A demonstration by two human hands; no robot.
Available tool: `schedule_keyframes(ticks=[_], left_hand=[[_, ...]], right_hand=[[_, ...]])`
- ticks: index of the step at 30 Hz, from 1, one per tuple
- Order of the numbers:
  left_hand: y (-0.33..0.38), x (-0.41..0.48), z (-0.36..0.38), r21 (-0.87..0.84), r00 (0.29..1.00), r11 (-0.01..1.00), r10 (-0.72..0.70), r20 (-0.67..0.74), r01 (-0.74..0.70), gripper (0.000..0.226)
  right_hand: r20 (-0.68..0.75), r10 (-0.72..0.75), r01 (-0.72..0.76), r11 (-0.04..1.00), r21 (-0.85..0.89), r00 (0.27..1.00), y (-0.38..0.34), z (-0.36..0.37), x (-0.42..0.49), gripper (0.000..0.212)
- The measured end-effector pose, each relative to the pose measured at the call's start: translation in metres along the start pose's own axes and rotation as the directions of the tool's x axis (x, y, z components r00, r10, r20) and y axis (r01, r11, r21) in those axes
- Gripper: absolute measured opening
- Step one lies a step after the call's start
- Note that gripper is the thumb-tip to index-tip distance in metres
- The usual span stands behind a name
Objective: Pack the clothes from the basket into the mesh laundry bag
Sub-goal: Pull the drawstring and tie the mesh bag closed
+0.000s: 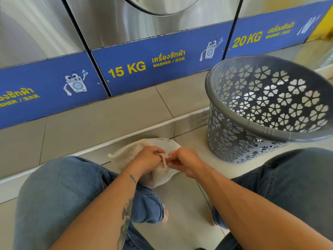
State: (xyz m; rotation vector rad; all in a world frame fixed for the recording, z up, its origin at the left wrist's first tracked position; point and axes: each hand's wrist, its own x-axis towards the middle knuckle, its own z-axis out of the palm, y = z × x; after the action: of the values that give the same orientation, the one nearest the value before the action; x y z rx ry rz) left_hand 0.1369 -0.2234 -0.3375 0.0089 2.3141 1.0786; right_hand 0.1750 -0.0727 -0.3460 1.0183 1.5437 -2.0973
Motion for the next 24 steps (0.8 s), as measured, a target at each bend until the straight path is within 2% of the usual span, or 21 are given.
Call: schedule_keyframes(ticks=[3, 7, 11, 19, 24], left_hand=[[-0.001, 0.001, 0.001, -0.126, 0.999, 0.992, -0.024, -0.033, 0.019, 0.019], [-0.002, 0.0, 0.003, -0.166, 0.998, 0.985, -0.045, -0.05, 0.036, 0.023], [-0.004, 0.001, 0.002, -0.248, 0.992, 0.966, -0.093, -0.083, 0.07, 0.025], [0.001, 0.0, 0.003, -0.347, 0.994, 0.936, -0.092, -0.065, 0.063, 0.025], [-0.002, 0.003, 0.002, -0.359, 0.992, 0.931, -0.103, -0.07, 0.072, 0.023]], right_hand=[[0.047, -0.027, 0.033, 0.99, -0.134, 0.999, 0.001, 0.0, -0.003, 0.018], [0.076, -0.075, 0.09, 0.972, -0.218, 0.994, 0.008, -0.001, -0.001, 0.023], [0.094, -0.124, 0.152, 0.898, -0.413, 0.988, 0.012, 0.0, -0.001, 0.017], [0.07, -0.186, 0.198, 0.908, -0.368, 0.98, 0.027, 0.0, 0.005, 0.008], [0.075, -0.341, 0.335, 0.819, -0.466, 0.937, 0.031, 0.003, 0.006, 0.019]])
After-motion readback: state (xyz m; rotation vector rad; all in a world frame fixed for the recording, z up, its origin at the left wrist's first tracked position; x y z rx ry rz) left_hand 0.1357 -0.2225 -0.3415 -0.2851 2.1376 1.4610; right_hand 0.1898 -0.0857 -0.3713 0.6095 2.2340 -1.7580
